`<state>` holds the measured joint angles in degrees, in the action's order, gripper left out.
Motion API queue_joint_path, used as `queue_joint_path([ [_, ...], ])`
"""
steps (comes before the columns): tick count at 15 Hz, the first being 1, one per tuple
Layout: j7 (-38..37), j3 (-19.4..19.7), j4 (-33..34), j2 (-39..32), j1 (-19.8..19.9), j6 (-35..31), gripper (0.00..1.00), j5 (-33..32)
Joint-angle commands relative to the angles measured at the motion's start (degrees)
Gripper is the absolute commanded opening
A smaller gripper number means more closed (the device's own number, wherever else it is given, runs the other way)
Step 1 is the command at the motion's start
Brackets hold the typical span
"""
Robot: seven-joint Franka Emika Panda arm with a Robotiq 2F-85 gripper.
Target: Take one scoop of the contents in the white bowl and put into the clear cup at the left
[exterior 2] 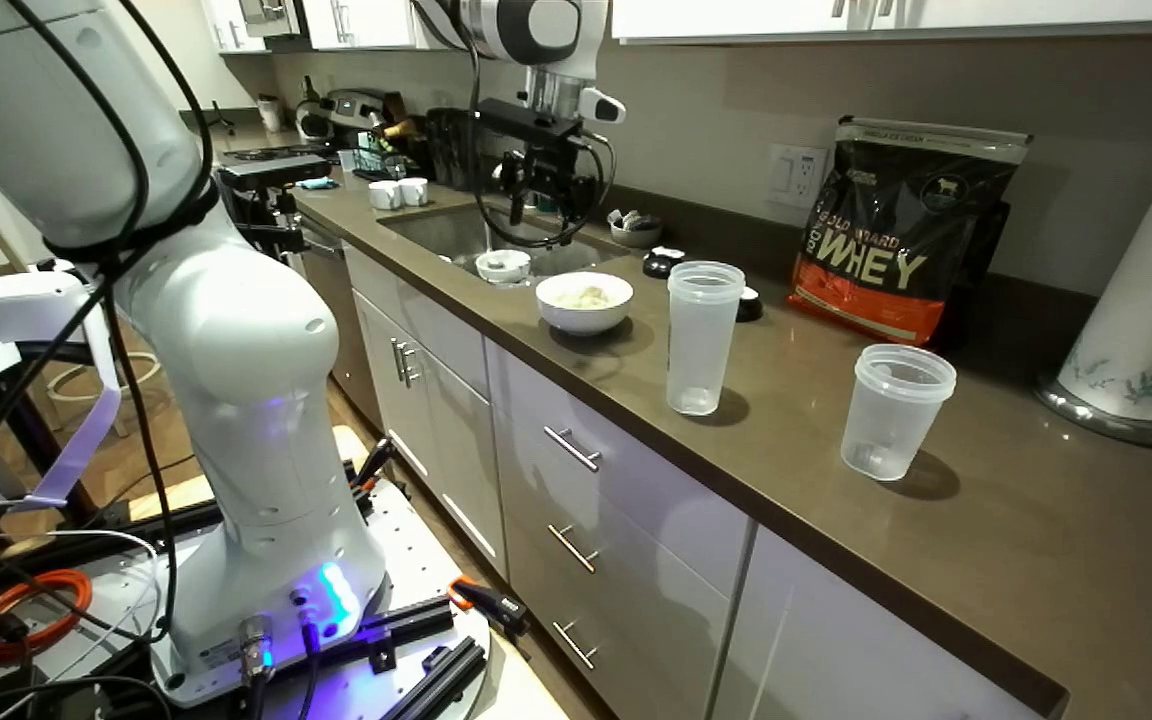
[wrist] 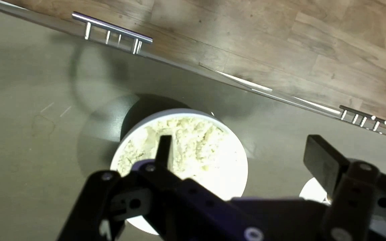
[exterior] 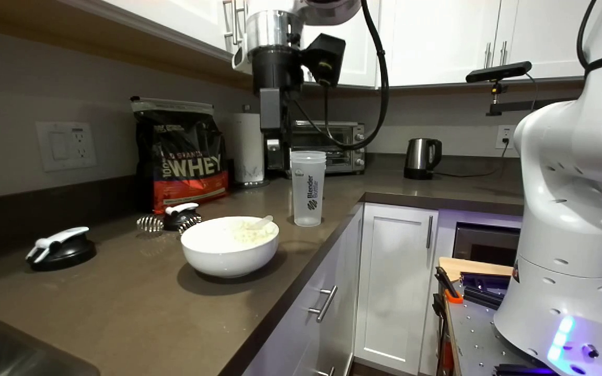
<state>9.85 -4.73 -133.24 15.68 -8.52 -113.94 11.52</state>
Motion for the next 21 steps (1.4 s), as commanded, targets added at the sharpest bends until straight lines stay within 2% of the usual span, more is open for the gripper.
queue_joint_path([
  [1, 2.92, -0.18, 2.03, -3.54, 0.34, 0.97, 1.00, -4.18],
  [6, 3.01, -0.26, 1.39, -6.42, 0.45, -0.89, 1.00, -7.29],
  [13, 5.98, -0.16, 2.39, -10.71, 0.37, -3.92, 1.00, -5.99],
  [14, 3.76, -0.41, 0.83, -8.77, 0.41, -3.16, 1.00, -6.03],
  [21, 3.82, -0.44, 0.89, -9.24, 0.43, -3.25, 1.00, -6.03],
])
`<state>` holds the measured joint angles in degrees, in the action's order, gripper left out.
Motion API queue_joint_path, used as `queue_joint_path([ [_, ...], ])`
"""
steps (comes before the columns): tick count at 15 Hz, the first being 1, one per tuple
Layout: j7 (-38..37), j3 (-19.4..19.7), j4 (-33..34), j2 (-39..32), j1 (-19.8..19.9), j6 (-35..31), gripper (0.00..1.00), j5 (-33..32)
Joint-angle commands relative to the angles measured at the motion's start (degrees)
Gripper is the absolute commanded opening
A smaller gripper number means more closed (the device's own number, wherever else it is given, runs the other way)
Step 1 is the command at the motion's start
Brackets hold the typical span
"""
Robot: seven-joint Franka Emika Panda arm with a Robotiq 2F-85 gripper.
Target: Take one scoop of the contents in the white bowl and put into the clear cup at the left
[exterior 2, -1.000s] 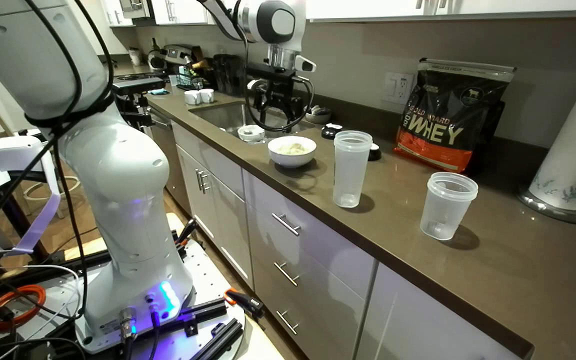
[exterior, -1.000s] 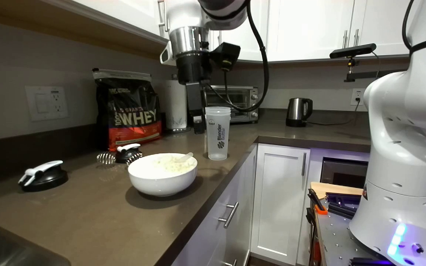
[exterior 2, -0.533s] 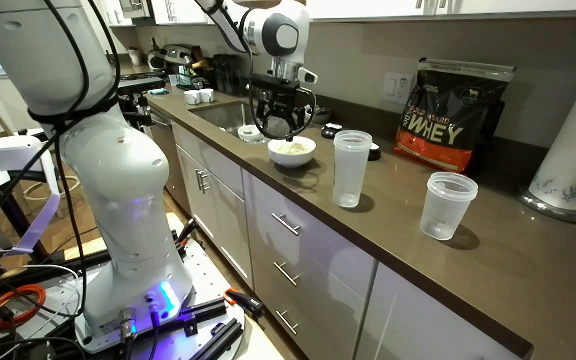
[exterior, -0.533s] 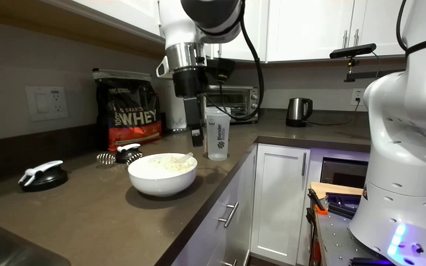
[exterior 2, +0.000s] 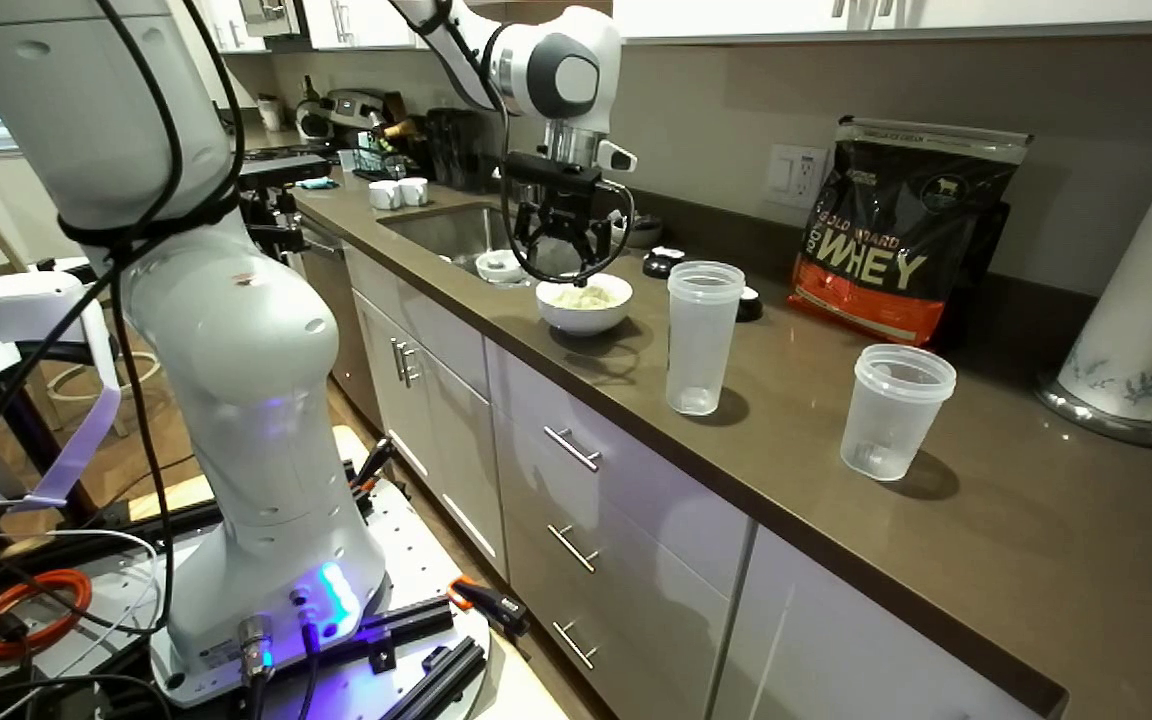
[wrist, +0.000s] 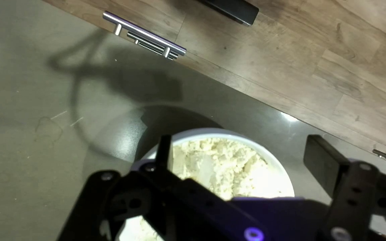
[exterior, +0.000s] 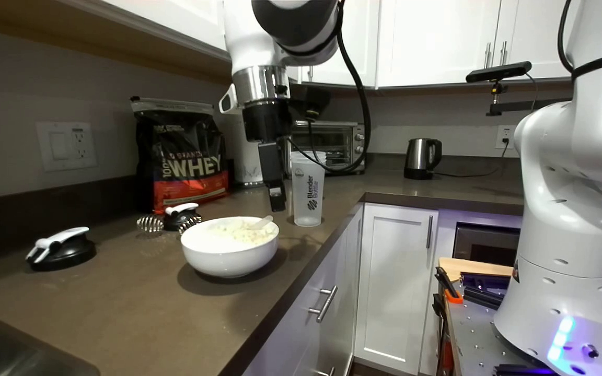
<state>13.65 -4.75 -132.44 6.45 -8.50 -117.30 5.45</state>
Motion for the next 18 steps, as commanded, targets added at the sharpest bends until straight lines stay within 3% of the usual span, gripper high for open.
queue_joint_path([
  [1, 0.01, -0.42, 0.08, -0.01, 0.41, 0.11, 1.00, 0.04],
  [18, 7.63, 0.21, 3.36, -5.94, 1.18, -4.06, 0.99, -3.19],
])
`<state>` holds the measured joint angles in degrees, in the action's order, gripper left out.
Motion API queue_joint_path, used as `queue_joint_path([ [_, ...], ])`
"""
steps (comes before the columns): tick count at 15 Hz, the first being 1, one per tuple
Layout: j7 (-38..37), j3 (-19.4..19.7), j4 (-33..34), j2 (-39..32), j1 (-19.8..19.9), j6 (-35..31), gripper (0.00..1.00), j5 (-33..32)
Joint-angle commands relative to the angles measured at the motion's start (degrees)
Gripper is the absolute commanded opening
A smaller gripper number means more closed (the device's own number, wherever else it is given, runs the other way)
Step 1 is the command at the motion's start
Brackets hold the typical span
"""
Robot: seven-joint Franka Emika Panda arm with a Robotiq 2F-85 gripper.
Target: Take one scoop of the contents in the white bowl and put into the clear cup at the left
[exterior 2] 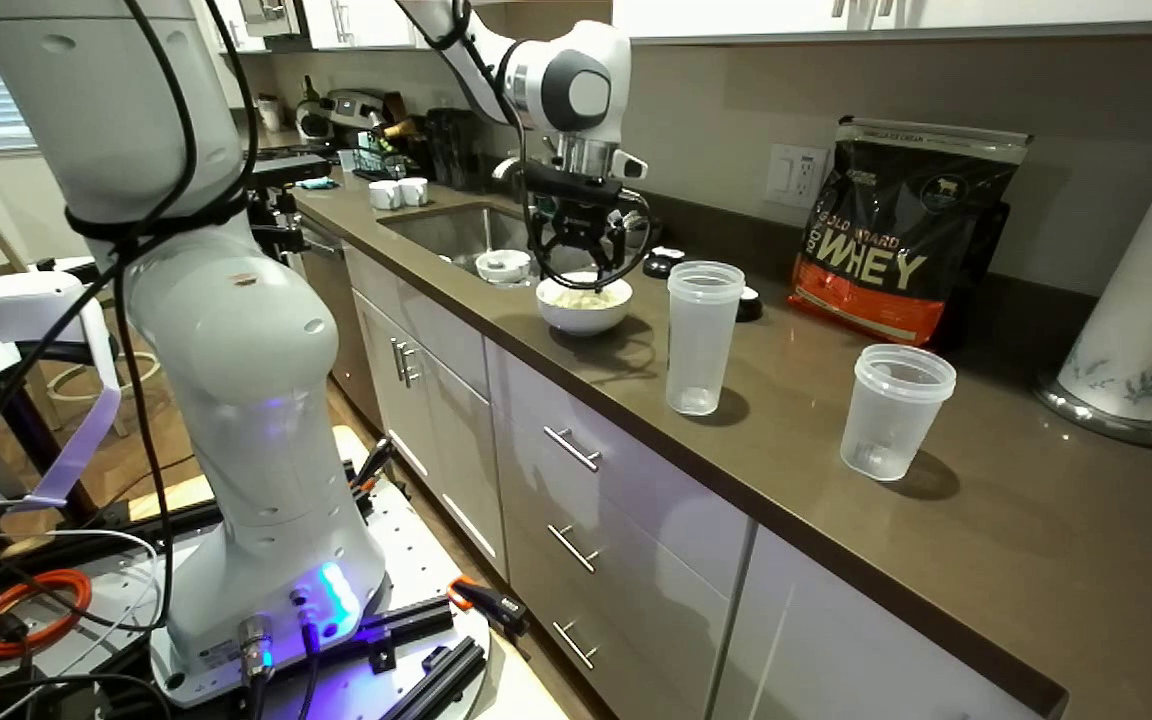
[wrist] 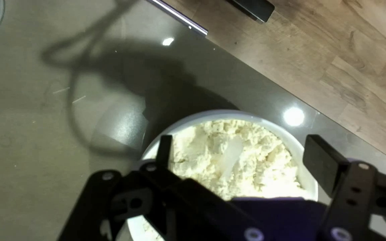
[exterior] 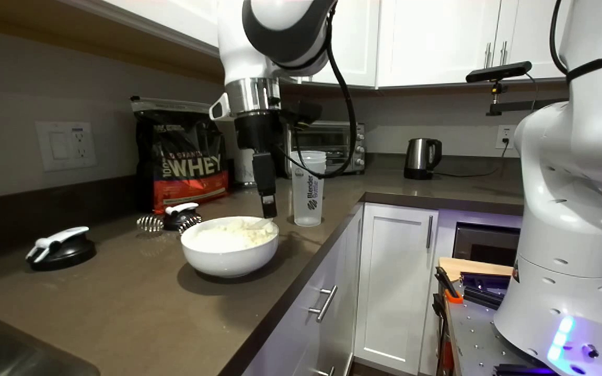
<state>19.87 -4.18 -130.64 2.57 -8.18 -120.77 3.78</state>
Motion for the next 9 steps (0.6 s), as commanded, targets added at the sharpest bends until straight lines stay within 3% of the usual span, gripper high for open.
queue_joint_path([
  [1, 0.86, -0.42, 1.71, -2.42, 0.89, -0.68, 1.00, -2.17],
  [3, 0.84, -0.44, 2.28, -3.08, 0.97, -0.27, 1.00, -2.63],
  [4, 0.89, -0.45, 2.49, -3.33, 1.02, -0.20, 0.75, -2.84],
  [5, 0.77, -0.47, 2.73, -3.54, 1.06, -0.09, 0.74, -3.15],
  [8, 0.53, -0.48, 3.25, -4.01, 1.27, -0.01, 0.55, -3.82],
  [9, 0.43, -0.48, 3.40, -4.11, 1.34, 0.03, 0.54, -3.92],
])
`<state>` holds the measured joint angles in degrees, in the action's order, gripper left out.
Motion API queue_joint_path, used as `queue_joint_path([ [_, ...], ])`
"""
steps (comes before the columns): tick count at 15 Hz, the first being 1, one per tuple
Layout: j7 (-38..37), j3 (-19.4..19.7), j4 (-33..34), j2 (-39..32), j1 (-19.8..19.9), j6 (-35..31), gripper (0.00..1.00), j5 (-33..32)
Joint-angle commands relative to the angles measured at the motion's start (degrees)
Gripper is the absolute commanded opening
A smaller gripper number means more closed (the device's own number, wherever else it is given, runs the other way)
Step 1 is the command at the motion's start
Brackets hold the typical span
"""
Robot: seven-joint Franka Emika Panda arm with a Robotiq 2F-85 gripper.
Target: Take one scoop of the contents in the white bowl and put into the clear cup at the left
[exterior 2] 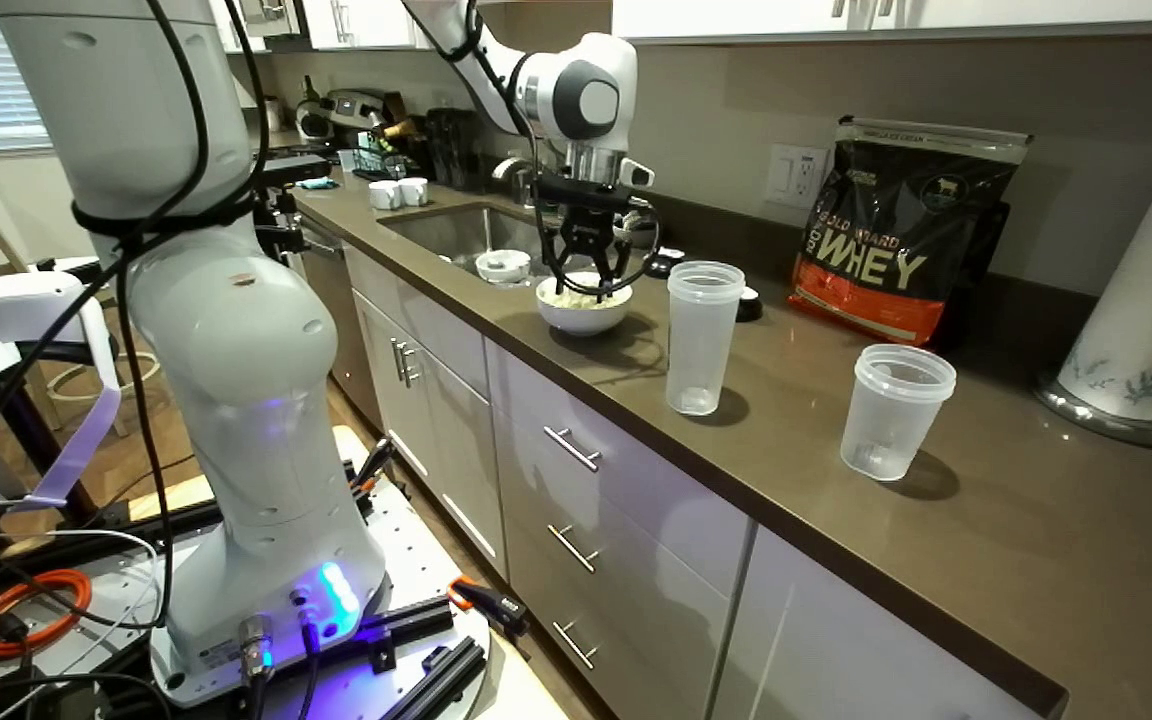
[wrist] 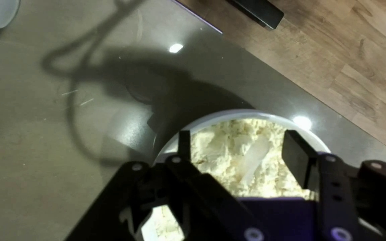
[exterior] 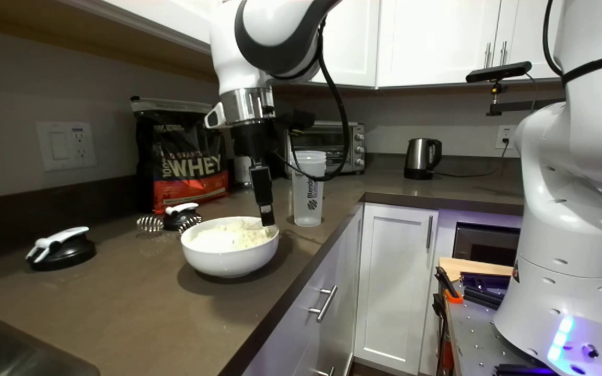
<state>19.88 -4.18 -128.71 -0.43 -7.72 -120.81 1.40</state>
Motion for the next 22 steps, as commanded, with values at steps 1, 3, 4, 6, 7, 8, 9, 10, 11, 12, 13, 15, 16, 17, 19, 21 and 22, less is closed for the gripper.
queue_joint_path([
  [1, 0.42, -0.49, 1.63, -1.19, 0.91, 0.09, 0.44, -1.57],
  [3, 0.35, -0.50, 1.90, -1.37, 0.95, 0.13, 0.45, -1.71],
  [4, 0.33, -0.52, 2.02, -1.50, 0.95, 0.14, 0.51, -1.68],
  [6, 0.31, -0.58, 2.26, -1.81, 0.91, 0.13, 0.54, -1.75],
  [7, 0.32, -0.60, 2.34, -1.96, 0.90, 0.14, 0.56, -1.76],
  [8, 0.31, -0.62, 2.39, -2.13, 0.90, 0.12, 0.55, -1.70],
  [9, 0.32, -0.64, 2.44, -2.29, 0.89, 0.11, 0.53, -1.69],
  [10, 0.32, -0.66, 2.50, -2.39, 0.88, 0.18, 0.49, -1.69],
  [11, 0.35, -0.67, 2.53, -2.48, 0.89, 0.19, 0.42, -1.68],
  [12, 0.33, -0.68, 2.60, -2.57, 0.90, 0.24, 0.30, -1.74],
  [13, 0.28, -0.68, 2.63, -2.62, 0.90, 0.25, 0.27, -1.79],
  [15, 0.33, -0.69, 2.72, -2.68, 0.91, 0.31, 0.24, -1.77],
  [16, 0.29, -0.69, 2.77, -2.71, 0.91, 0.34, 0.22, -1.84],
  [17, 0.31, -0.68, 2.83, -2.76, 0.92, 0.34, 0.30, -1.85],
  [19, 0.30, -0.69, 3.05, -2.91, 0.92, 0.40, 0.37, -1.96],
  [21, 0.23, -0.69, 3.30, -3.03, 0.93, 0.56, 0.20, -2.23],
  [22, 0.25, -0.71, 3.38, -3.05, 0.92, 0.63, 0.18, -2.34],
])
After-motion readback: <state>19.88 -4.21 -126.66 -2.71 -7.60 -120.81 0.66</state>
